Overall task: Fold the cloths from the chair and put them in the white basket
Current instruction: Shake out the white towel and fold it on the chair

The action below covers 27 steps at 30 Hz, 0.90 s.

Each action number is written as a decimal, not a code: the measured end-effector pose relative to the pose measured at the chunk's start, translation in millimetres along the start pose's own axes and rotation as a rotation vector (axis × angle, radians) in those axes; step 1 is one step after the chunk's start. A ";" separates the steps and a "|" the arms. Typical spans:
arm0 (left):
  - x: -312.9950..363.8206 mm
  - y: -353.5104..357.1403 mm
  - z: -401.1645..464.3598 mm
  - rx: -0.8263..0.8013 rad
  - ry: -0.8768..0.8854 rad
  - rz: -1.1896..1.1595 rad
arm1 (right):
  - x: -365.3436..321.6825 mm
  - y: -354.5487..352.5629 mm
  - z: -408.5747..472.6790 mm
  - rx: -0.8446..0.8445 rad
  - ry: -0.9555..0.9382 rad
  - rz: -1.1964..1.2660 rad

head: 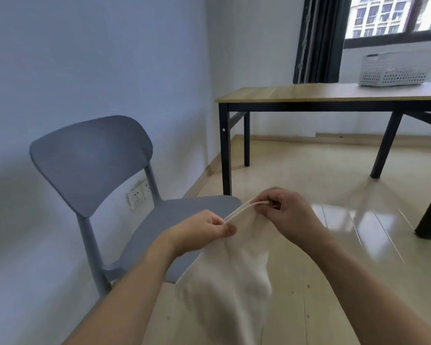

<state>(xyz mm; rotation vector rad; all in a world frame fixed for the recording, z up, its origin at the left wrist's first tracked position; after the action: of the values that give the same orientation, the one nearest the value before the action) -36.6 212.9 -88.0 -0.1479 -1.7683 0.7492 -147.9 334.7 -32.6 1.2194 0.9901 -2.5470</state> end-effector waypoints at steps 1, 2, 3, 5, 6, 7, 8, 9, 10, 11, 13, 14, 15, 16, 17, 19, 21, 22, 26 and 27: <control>14.5 -7.9 -8.5 0.066 0.028 0.027 | -14.8 -9.2 4.3 0.015 -0.046 -0.033; 29.4 -17.2 -18.0 0.143 0.060 0.066 | -31.1 -18.0 9.0 0.023 -0.088 -0.061; 44.6 -27.7 -28.4 0.227 0.094 0.128 | -47.6 -26.2 14.2 0.021 -0.123 -0.079; 75.4 -48.0 -49.1 0.383 0.167 0.262 | -79.3 -41.4 24.7 -0.005 -0.164 -0.080; 89.0 -57.6 -59.2 0.448 0.193 0.310 | -94.8 -49.3 29.8 -0.014 -0.177 -0.073; 102.0 -66.2 -69.4 0.507 0.214 0.347 | -109.1 -56.8 34.3 -0.018 -0.190 -0.061; 114.3 -74.0 -79.1 0.564 0.237 0.377 | -122.7 -64.0 38.0 -0.022 -0.203 -0.045; 127.9 -80.4 -89.5 0.621 0.264 0.408 | -135.1 -70.8 41.5 -0.025 -0.218 -0.027; 140.7 -85.3 -99.7 0.671 0.287 0.443 | -146.5 -77.2 43.9 -0.030 -0.233 -0.025; 153.2 -88.9 -109.8 0.717 0.307 0.484 | -157.4 -82.9 45.9 -0.038 -0.258 -0.050; 171.7 -95.6 -125.2 0.786 0.334 0.537 | -177.6 -90.5 47.3 -0.077 -0.344 -0.202; 178.2 -98.1 -131.1 0.800 0.340 0.524 | -185.7 -92.1 46.7 -0.105 -0.385 -0.307; 182.3 -99.3 -135.0 0.791 0.340 0.500 | -192.8 -93.8 44.1 -0.130 -0.417 -0.414; 185.0 -98.1 -138.3 0.763 0.334 0.474 | -198.0 -94.7 41.9 -0.153 -0.440 -0.521; 186.4 -94.4 -140.5 0.714 0.325 0.443 | -204.0 -95.1 38.2 -0.162 -0.482 -0.644; 184.3 -83.4 -144.3 0.596 0.294 0.318 | -219.1 -94.2 30.6 -0.114 -0.640 -0.894; 180.1 -72.7 -149.9 0.501 0.263 0.164 | -233.2 -96.5 27.0 0.006 -0.793 -0.995; 177.7 -68.5 -151.4 0.464 0.249 0.103 | -236.7 -97.6 28.2 0.058 -0.834 -1.025; 170.5 -59.8 -158.5 0.467 0.218 0.064 | -238.4 -91.1 36.8 0.139 -0.825 -1.190; 170.6 -59.3 -160.1 0.494 0.225 0.111 | -237.9 -90.2 38.8 0.147 -0.785 -1.206</control>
<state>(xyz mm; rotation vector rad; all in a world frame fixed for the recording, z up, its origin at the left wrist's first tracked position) 65.6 310.1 107.9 0.0042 -1.3285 1.1800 -51.6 346.5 205.8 -0.7108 1.5547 -3.3894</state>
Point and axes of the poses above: each hand's wrist, its own z-axis towards the middle knuckle, its own y-axis out of the palm, x = y × z, the point moved 8 cm from there along z, towards the middle knuckle, and after that the axes turned 8 degrees about x, right-handed, at the moved point
